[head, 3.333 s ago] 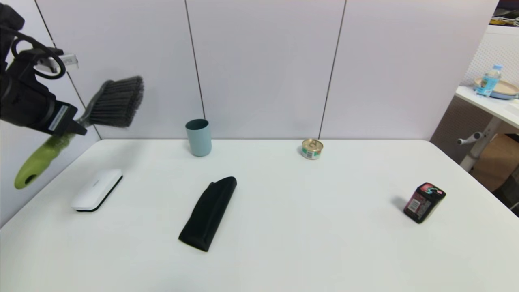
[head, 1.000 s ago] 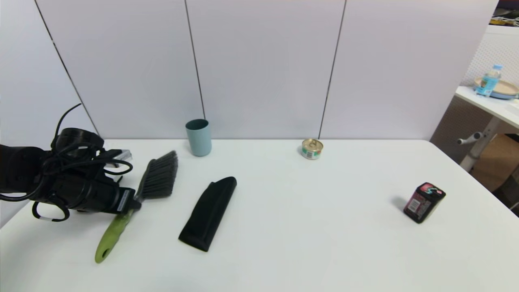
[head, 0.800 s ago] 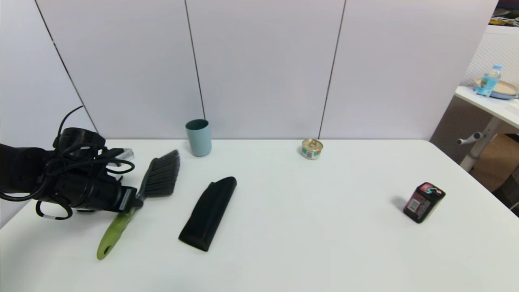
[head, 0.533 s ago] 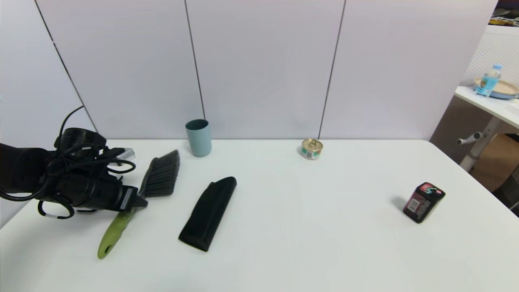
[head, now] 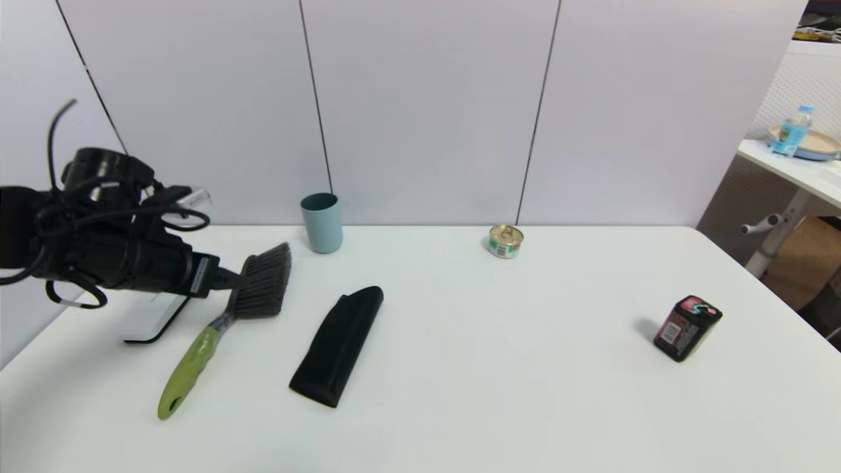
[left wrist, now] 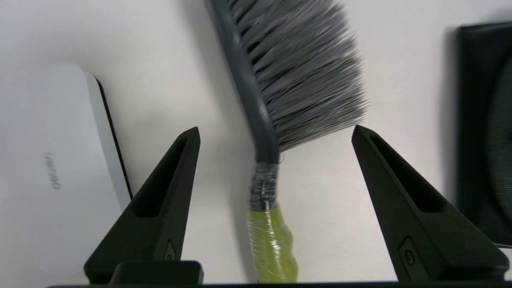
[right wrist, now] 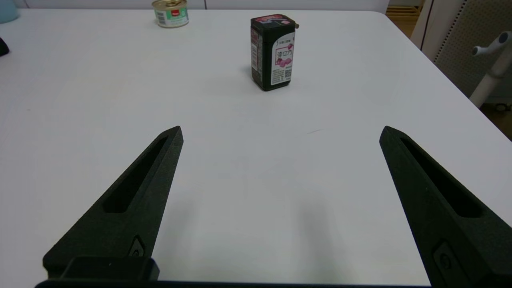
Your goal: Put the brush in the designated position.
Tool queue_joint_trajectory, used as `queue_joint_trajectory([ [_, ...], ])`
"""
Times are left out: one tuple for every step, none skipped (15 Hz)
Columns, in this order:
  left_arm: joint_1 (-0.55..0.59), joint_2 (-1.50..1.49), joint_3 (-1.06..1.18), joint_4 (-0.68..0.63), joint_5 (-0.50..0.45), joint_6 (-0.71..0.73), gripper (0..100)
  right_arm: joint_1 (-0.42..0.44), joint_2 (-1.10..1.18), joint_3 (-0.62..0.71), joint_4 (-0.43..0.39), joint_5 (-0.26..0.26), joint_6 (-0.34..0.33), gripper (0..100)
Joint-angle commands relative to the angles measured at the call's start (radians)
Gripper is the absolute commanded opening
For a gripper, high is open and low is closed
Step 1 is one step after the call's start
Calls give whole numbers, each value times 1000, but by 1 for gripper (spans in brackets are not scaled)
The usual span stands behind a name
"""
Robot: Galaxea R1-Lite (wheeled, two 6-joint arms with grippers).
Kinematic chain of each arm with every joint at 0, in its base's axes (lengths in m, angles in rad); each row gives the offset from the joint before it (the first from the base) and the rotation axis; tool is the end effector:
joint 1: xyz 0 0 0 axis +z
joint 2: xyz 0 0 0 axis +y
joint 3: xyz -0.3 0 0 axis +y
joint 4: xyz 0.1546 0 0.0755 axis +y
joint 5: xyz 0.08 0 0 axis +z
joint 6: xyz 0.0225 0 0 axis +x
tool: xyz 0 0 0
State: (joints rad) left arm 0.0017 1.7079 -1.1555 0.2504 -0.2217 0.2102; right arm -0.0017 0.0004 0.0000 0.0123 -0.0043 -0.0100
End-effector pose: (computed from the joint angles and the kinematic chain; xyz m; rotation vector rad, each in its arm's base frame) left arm 0.2831 -0.0045 0.2070 0.1085 0.7732 -0.2908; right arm -0.0429 0.0000 0.0743 -0.0100 0.0127 -0.0059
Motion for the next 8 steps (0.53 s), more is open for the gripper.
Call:
queue_joint_trajectory([
  [-48,-249,-529,547,99,11,100,0,0,0,0,0,-1,100],
  [-63,-294,-627,627,133,12,100,0,0,0,0,0,-1,100],
  [-65,-343,-679,638,179,17,100,0,0,0,0,0,-1,100],
  [-66,-409,-681,638,239,51,100,0,0,2,-2,0,-1,100],
  [-65,-471,-688,636,291,104,100,0,0,0,0,0,-1,100],
  [-65,-544,-675,644,311,124,100,0,0,2,0,0,-1,100],
  [-65,-620,-610,652,309,121,100,0,0,0,0,0,-1,100],
  [-65,-751,-460,636,309,112,100,0,0,2,0,0,-1,100],
])
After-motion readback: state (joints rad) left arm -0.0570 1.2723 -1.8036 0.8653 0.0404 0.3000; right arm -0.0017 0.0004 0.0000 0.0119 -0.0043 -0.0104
